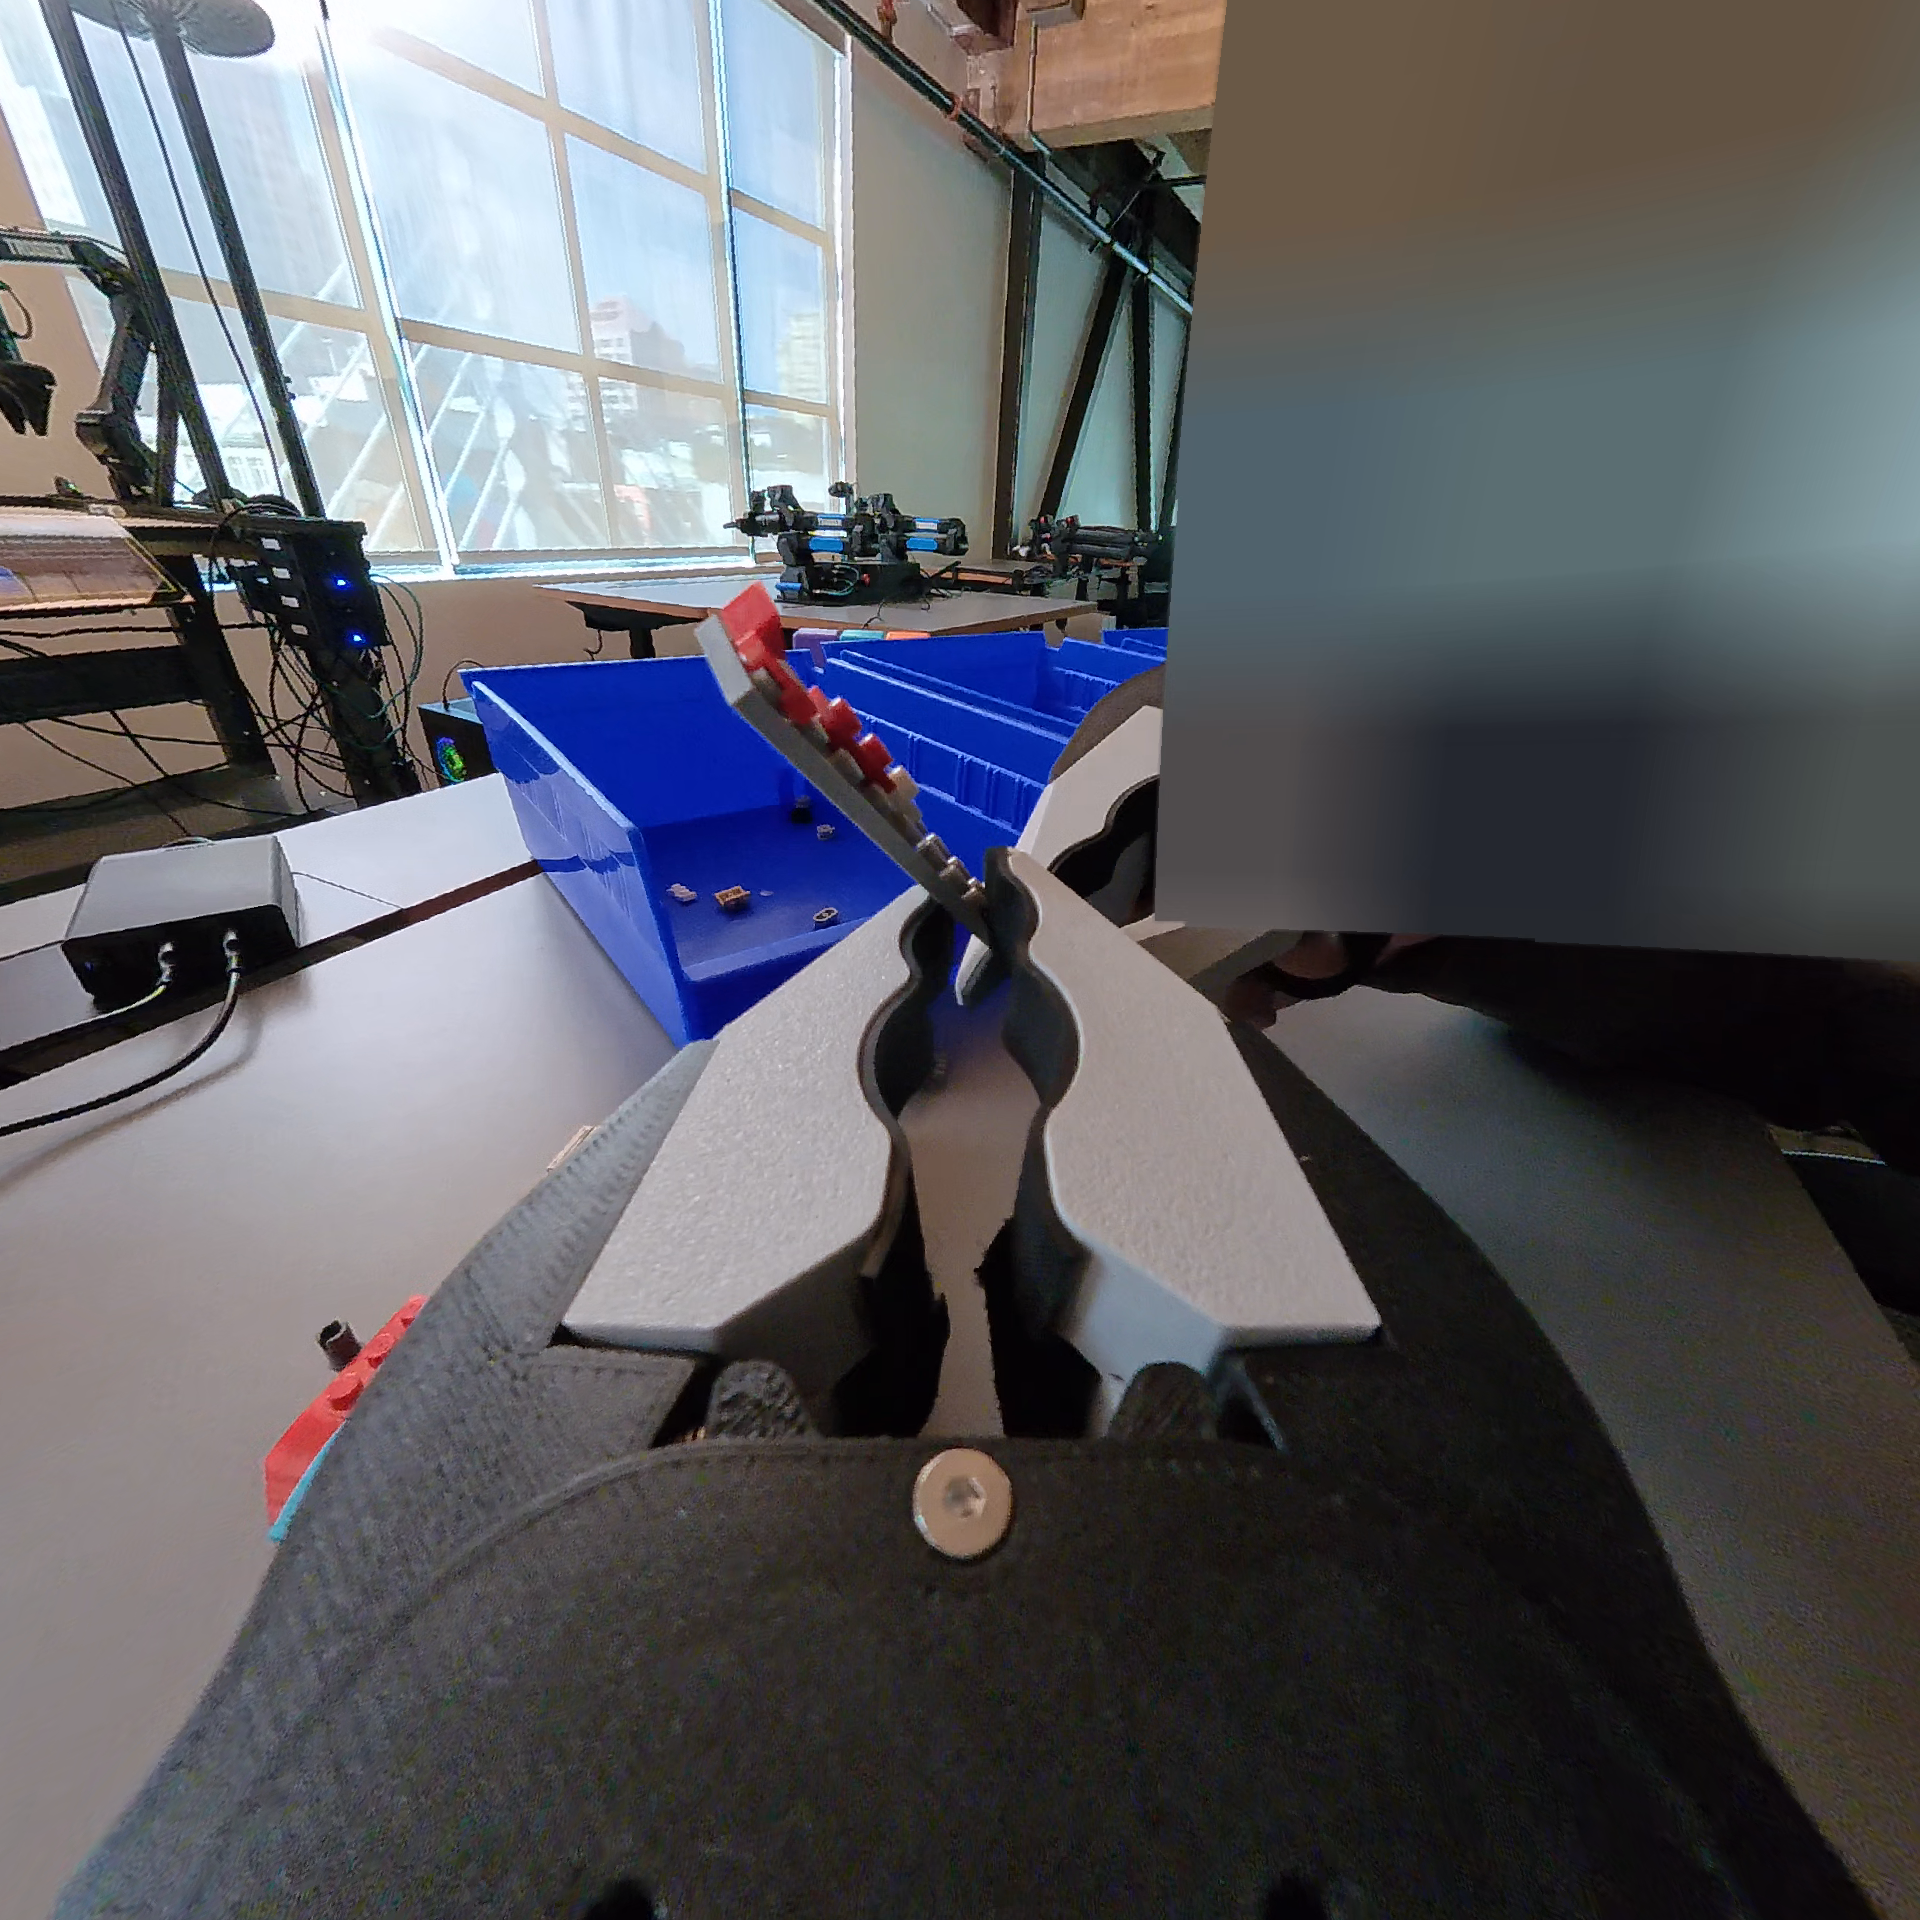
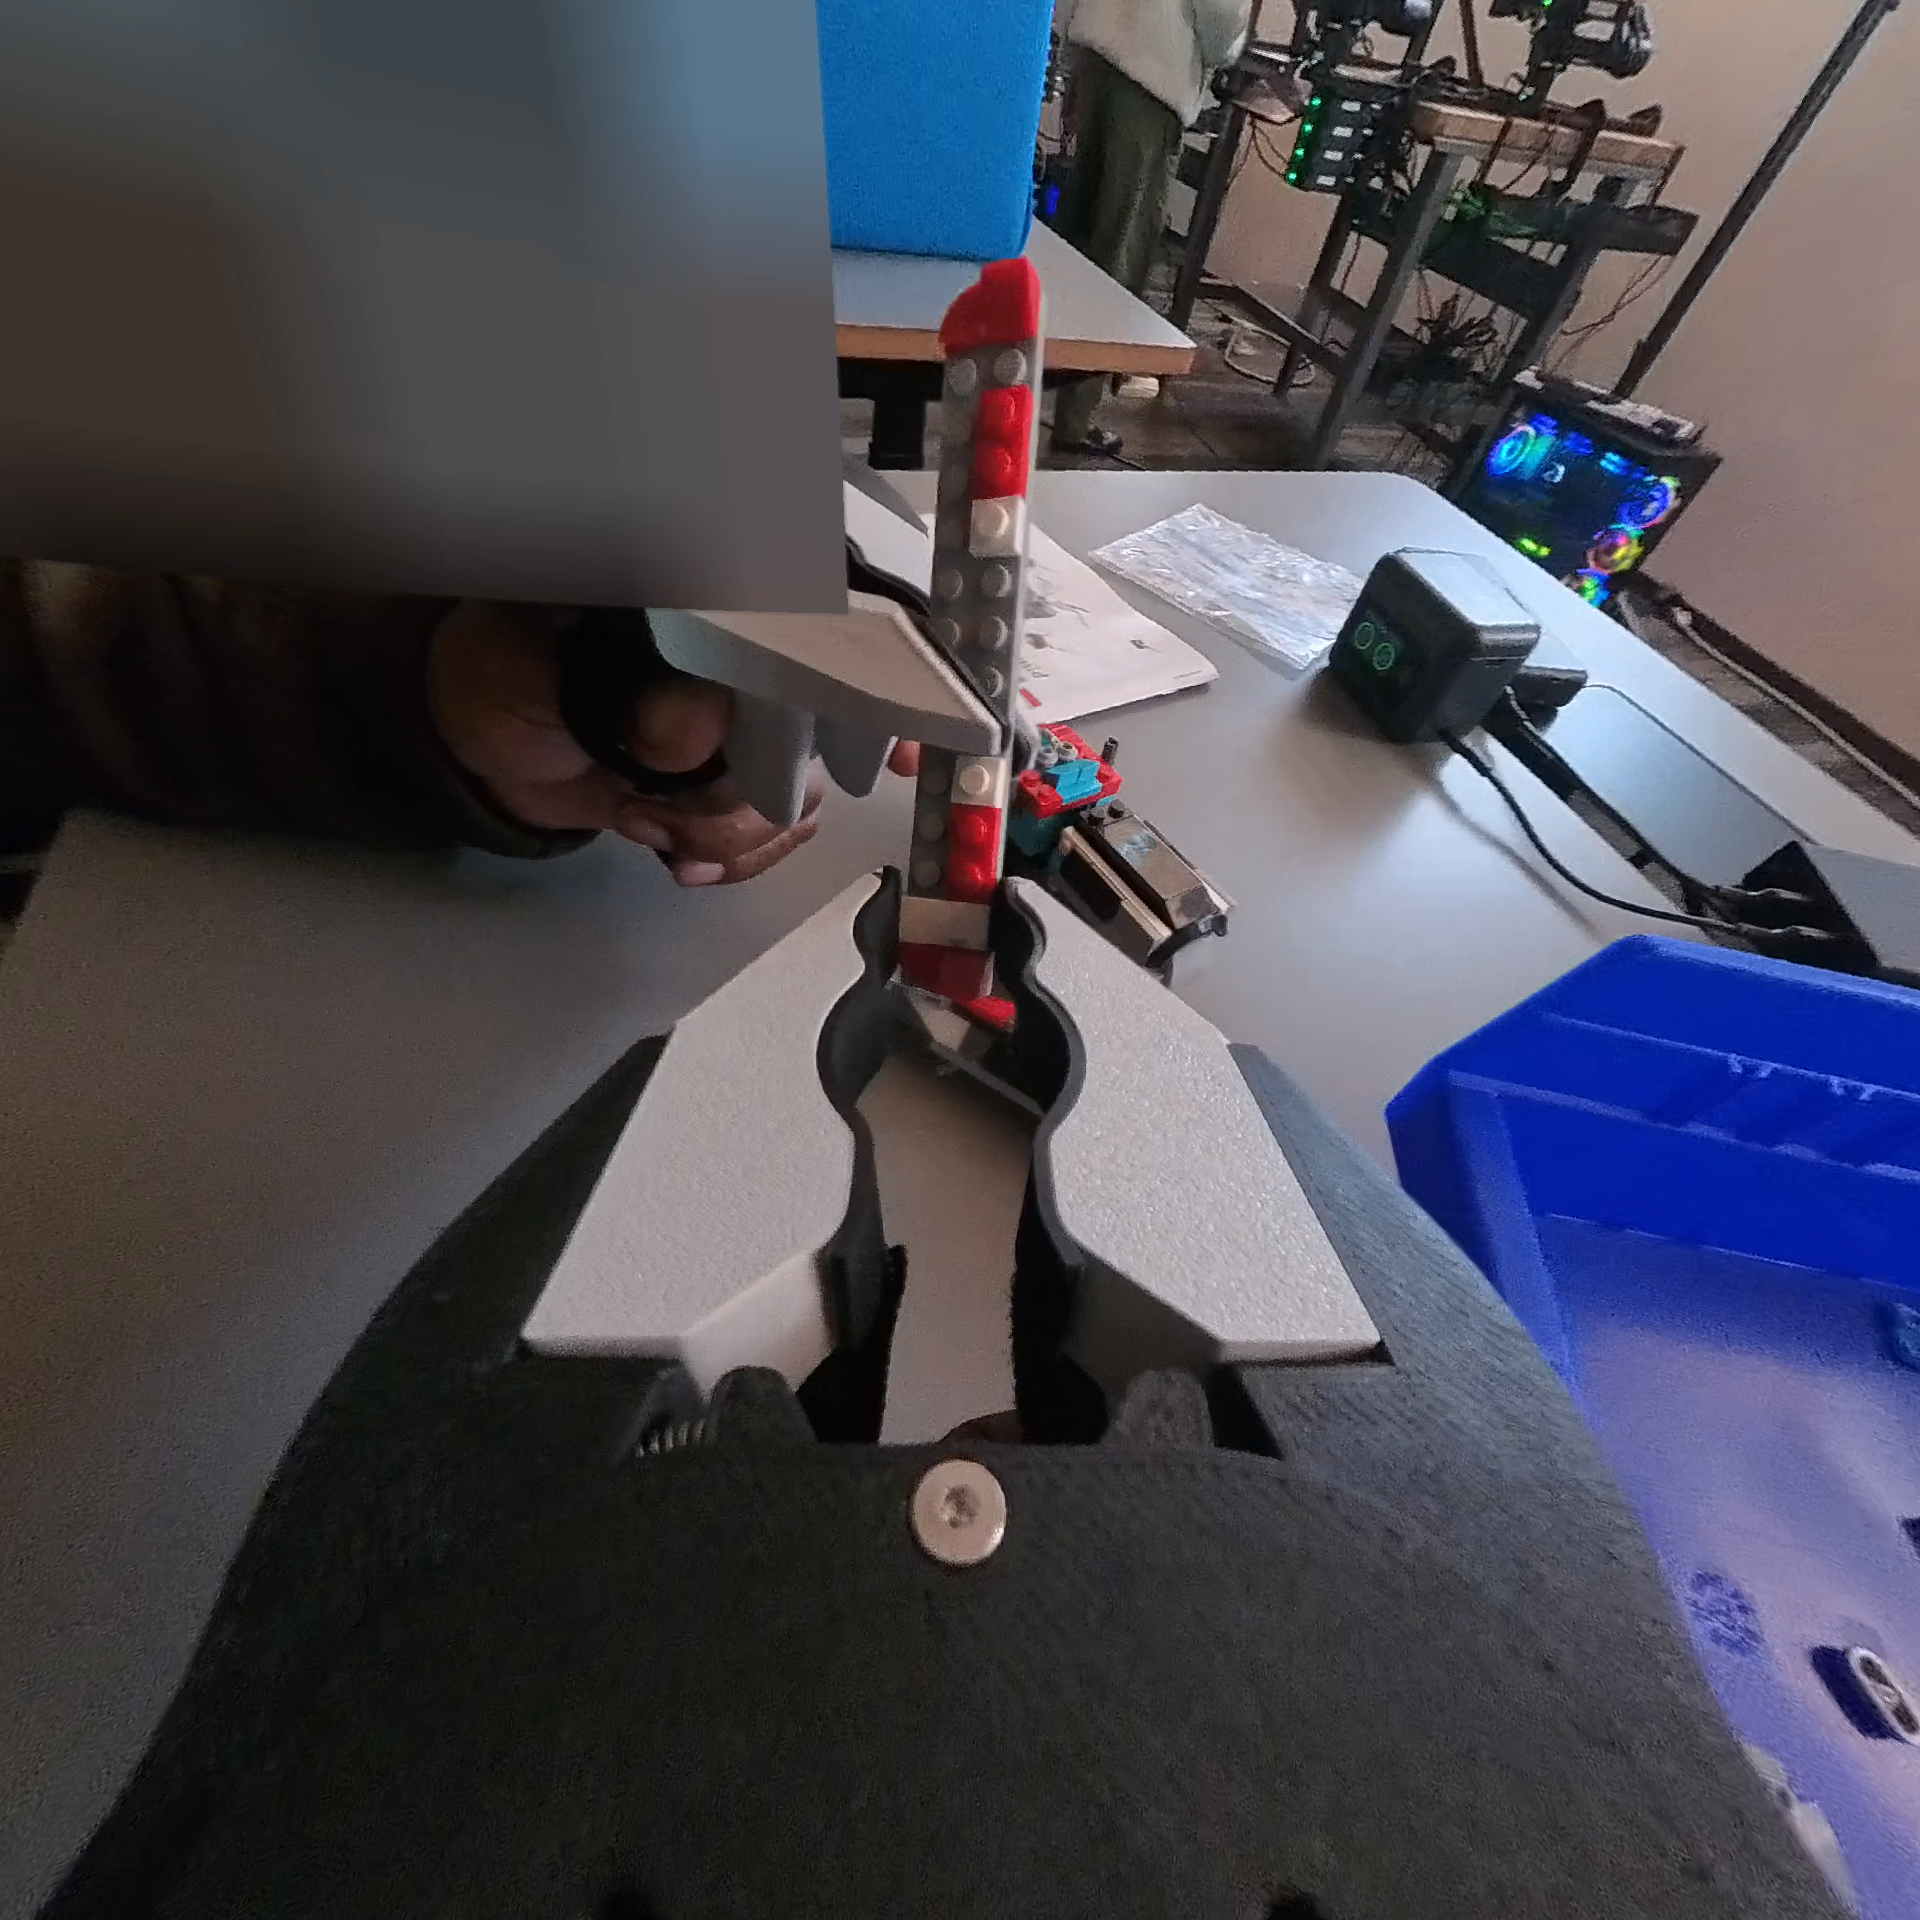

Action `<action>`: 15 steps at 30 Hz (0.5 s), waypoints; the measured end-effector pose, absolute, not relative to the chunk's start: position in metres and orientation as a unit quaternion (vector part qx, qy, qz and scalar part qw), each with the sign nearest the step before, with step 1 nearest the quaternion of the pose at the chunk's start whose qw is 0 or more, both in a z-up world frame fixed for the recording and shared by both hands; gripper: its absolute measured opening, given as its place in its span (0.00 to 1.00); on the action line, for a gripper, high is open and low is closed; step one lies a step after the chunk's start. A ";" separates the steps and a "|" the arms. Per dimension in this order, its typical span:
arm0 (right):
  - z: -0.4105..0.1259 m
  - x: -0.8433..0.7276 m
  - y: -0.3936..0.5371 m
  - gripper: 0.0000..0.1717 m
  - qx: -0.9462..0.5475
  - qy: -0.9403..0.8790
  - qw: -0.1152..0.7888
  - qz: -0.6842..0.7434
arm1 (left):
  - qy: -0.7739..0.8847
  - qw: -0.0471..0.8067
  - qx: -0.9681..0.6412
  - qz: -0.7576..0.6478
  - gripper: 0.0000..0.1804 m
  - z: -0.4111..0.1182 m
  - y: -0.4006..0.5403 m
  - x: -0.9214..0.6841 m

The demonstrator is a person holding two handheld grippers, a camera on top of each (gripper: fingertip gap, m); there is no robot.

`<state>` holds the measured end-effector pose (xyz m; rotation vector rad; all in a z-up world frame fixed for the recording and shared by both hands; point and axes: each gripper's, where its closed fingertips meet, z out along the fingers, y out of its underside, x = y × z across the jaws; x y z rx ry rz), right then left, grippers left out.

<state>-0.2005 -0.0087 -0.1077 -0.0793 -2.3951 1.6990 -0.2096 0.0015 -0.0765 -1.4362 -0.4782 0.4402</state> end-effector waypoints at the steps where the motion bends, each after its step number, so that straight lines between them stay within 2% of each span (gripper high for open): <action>1: -0.108 -0.200 -0.009 0.10 -0.028 -0.810 0.093 0.579 | -0.214 0.705 -0.646 0.200 0.04 -0.076 0.002 -0.209; 7: -0.109 -0.199 -0.009 0.10 -0.041 -0.803 0.052 0.592 | -0.213 0.704 -0.646 0.203 0.04 -0.076 0.003 -0.208; 9: -0.112 -0.204 -0.010 0.10 -0.036 -0.807 0.093 0.582 | -0.221 0.704 -0.644 0.203 0.03 -0.077 0.004 -0.208; 13: -0.110 -0.216 -0.009 0.21 -0.010 -0.799 0.244 0.549 | -0.259 0.709 -0.625 0.202 0.03 -0.076 -0.001 -0.213; 15: -0.109 -0.220 -0.009 0.22 0.002 -0.793 0.308 0.526 | -0.282 0.711 -0.614 0.192 0.03 -0.077 -0.004 -0.216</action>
